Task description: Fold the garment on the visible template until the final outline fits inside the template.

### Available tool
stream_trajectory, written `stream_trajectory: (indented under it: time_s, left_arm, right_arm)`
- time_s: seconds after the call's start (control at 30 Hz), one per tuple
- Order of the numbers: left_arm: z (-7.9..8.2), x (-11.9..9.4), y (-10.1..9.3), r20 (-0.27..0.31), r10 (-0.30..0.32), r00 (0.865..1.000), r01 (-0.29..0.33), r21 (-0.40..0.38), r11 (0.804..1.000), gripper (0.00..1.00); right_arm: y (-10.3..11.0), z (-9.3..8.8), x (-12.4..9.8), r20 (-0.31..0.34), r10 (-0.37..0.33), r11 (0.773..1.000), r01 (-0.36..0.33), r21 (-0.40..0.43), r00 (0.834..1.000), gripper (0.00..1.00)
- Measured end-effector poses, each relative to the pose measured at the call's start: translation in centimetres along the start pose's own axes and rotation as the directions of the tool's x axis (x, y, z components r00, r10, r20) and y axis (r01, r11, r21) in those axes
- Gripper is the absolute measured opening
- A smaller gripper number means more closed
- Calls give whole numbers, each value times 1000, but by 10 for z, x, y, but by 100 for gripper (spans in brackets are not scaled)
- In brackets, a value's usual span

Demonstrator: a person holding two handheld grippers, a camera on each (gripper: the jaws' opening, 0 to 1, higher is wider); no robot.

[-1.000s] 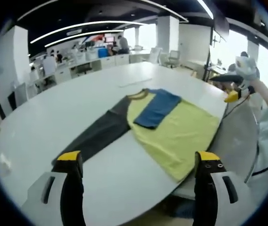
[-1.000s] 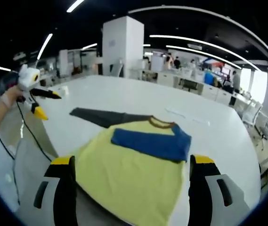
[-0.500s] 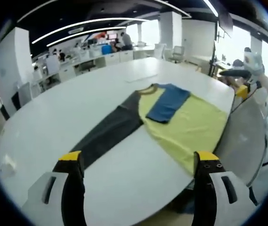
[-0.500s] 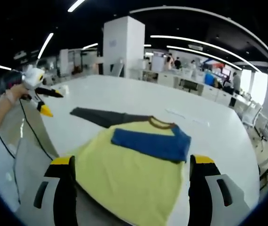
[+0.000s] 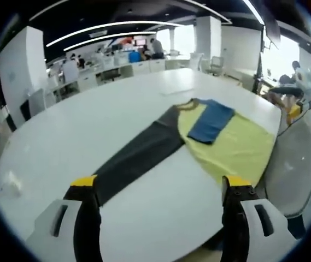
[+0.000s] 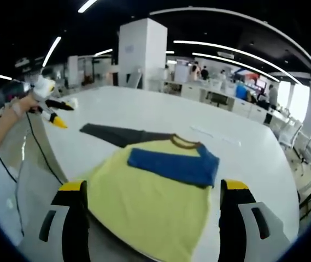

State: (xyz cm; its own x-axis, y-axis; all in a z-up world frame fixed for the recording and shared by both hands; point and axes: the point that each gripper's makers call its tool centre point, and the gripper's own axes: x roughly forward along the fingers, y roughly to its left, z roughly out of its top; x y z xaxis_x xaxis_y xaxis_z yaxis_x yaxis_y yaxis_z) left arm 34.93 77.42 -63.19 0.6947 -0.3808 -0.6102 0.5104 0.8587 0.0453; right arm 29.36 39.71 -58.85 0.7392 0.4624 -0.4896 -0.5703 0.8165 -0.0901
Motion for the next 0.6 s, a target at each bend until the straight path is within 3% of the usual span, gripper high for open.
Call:
stream_trajectory:
  time_s: [0.2,0.6]
  left_arm:
    - [2,1,13,31,10,999,-9,-30,1000,85]
    - [-18,10,46,9,86,996,-84,-108,991,79]
  right_arm:
    - [-1,-1,0,-4,-8,1000,8,1,1000,100]
    - [1,-7,0,-20,-22,1000,22,12,1000,100]
